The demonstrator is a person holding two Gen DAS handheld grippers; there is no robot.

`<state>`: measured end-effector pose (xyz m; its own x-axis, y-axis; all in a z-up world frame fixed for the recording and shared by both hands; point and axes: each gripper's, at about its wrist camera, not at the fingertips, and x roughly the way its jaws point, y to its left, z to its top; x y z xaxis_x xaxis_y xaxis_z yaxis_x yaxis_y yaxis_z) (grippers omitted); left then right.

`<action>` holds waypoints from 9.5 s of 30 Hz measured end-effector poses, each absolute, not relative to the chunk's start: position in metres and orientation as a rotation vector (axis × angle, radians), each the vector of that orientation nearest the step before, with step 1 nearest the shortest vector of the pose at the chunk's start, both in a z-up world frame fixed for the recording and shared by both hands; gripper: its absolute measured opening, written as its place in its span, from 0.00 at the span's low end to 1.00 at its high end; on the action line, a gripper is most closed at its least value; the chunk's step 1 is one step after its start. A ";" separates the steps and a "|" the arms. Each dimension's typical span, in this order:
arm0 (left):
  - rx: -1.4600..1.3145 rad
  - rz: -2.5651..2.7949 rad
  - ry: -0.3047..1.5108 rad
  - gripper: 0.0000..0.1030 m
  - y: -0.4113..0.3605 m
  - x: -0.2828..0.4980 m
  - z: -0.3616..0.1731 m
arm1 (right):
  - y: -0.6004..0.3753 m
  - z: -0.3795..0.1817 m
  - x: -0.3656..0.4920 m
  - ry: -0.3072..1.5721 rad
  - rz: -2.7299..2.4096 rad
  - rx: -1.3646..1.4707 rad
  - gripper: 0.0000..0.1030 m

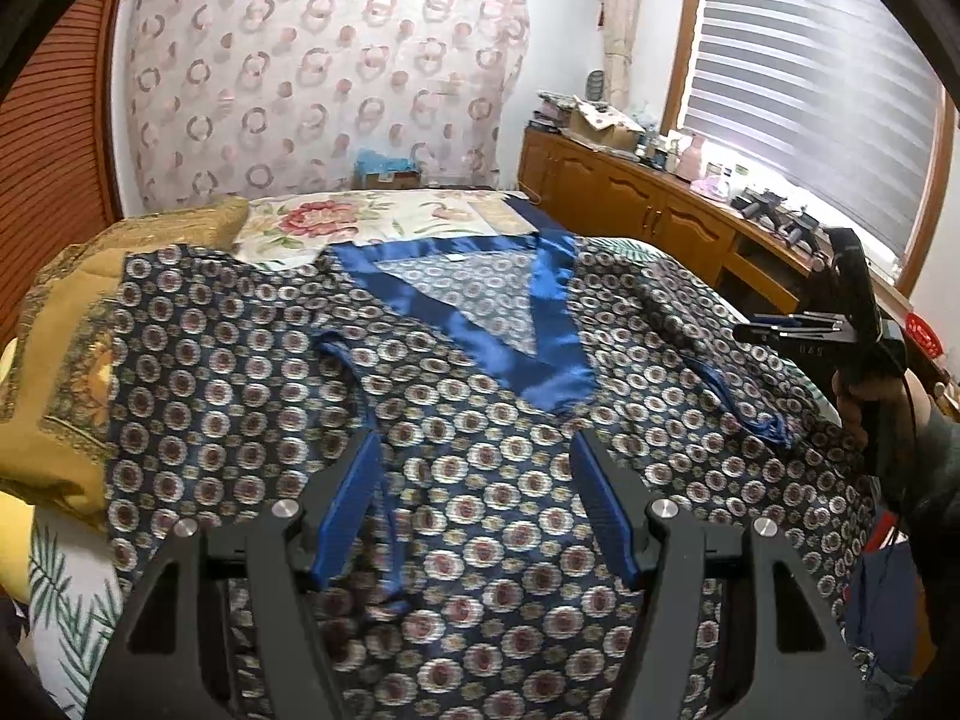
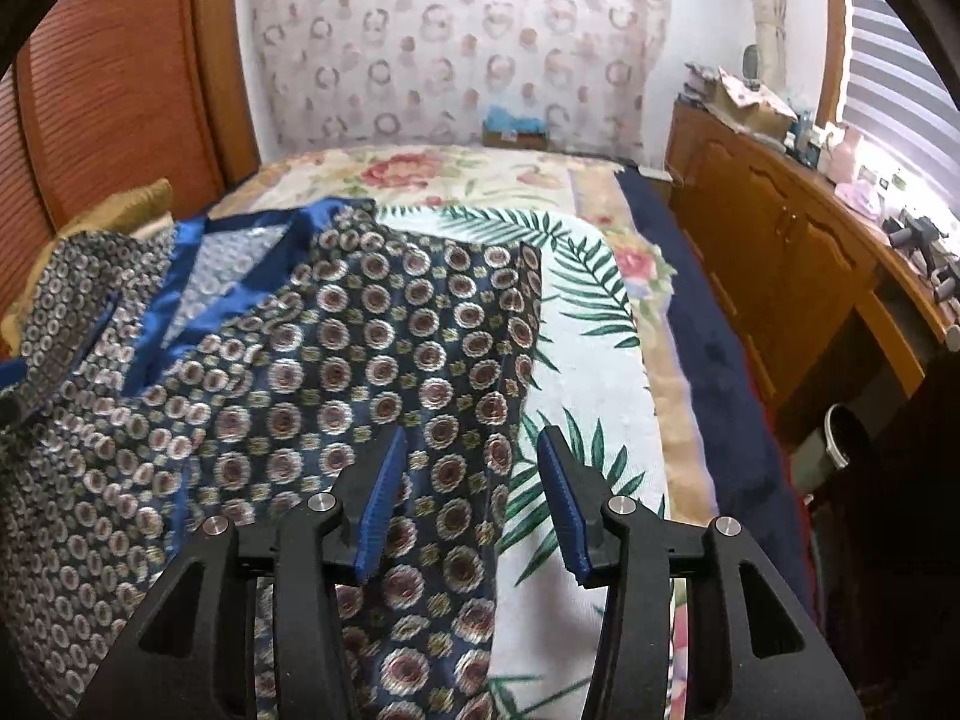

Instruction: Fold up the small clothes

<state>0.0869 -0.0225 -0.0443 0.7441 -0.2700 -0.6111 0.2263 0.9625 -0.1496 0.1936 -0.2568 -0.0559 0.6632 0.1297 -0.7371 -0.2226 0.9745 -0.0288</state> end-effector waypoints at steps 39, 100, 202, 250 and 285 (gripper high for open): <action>-0.074 -0.111 0.723 0.59 0.112 0.158 -0.033 | -0.276 -0.071 0.223 0.857 0.130 -0.122 0.32; -0.025 0.034 0.526 0.00 0.144 0.275 0.057 | -0.261 0.022 0.354 0.722 0.187 -0.170 0.00; -0.076 -0.183 0.681 0.00 0.114 0.054 -0.036 | -0.267 -0.034 0.136 0.761 0.357 -0.136 0.03; -0.102 -0.094 0.507 0.00 0.133 0.143 0.045 | -0.261 0.066 0.183 0.490 0.268 -0.164 0.01; -0.066 -0.062 0.708 0.25 0.127 0.104 -0.039 | -0.184 0.002 0.227 0.690 0.285 -0.183 0.53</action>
